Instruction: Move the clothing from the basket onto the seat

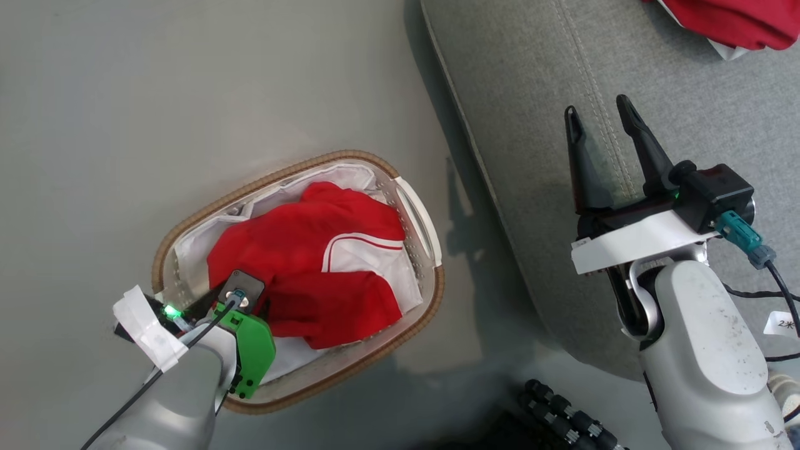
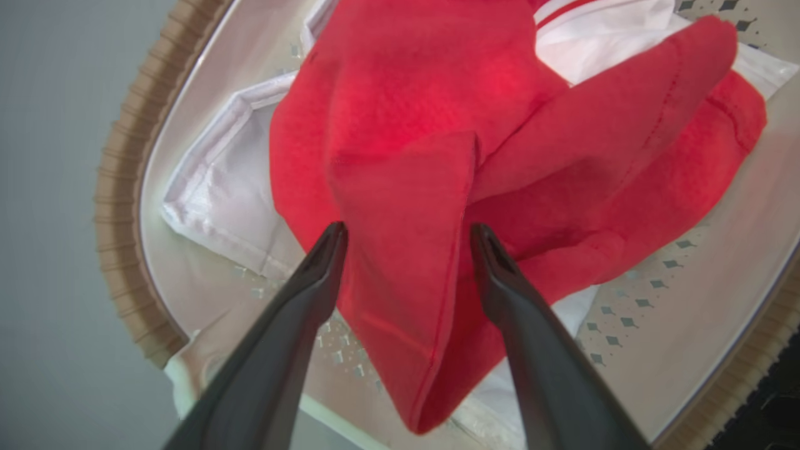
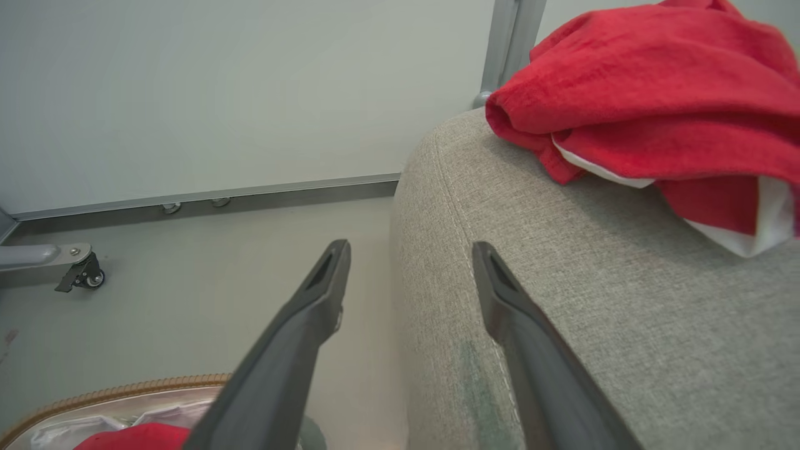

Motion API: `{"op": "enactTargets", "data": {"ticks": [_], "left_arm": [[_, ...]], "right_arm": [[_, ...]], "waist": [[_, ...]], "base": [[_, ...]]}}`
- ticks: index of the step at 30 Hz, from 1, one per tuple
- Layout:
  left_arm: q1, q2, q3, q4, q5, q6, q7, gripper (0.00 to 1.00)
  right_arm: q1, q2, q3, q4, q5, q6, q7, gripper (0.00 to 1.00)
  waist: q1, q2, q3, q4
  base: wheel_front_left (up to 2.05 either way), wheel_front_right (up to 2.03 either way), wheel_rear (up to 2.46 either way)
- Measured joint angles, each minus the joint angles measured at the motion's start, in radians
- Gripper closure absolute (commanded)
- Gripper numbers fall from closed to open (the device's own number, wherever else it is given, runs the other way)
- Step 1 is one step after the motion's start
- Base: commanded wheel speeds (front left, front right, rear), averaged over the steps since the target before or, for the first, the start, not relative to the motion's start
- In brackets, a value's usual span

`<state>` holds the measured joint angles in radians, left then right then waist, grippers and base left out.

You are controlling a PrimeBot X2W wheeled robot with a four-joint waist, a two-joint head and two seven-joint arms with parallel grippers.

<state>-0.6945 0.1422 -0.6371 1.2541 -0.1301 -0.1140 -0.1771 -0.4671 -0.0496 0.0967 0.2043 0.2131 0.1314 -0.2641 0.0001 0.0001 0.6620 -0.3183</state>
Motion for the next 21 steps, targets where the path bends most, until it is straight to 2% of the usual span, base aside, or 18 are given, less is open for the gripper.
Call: {"op": "enactTargets", "data": {"ticks": [7, 8, 9, 10, 21], "left_arm": [[-0.029, 0.012, -0.004, 0.014, -0.008, 0.036, 0.013, 0.00], [-0.033, 0.016, -0.010, 0.015, -0.002, 0.036, 0.013, 0.60], [-0.036, 0.018, -0.010, 0.016, -0.001, 0.039, 0.013, 0.85], [-0.038, 0.017, -0.010, 0.017, -0.002, 0.042, 0.008, 1.00], [-0.038, -0.012, -0.016, 0.011, -0.032, 0.033, -0.054, 1.00]], "right_arm": [[-0.021, 0.000, 0.011, -0.003, 0.018, 0.000, 0.000, 0.00], [-0.022, 0.000, 0.012, -0.003, 0.019, 0.000, 0.000, 0.00], [-0.023, 0.000, 0.012, -0.004, 0.021, 0.000, 0.000, 0.00], [-0.023, 0.000, 0.011, -0.004, 0.021, 0.000, 0.000, 0.00], [-0.017, 0.001, -0.003, 0.015, 0.003, 0.000, 0.000, 0.00]], "waist": [[0.0000, 0.0000, 0.051, -0.044], [0.0000, 0.0000, 0.055, -0.048], [0.0000, 0.0000, 0.059, -0.052], [0.0000, 0.0000, 0.062, -0.054], [0.0000, 0.0000, 0.013, -0.032]], "base": [[0.00, 0.00, 0.00], [0.00, 0.00, 0.00], [0.00, 0.00, 0.00], [0.00, 0.00, 0.00], [0.00, 0.00, 0.00]]}}
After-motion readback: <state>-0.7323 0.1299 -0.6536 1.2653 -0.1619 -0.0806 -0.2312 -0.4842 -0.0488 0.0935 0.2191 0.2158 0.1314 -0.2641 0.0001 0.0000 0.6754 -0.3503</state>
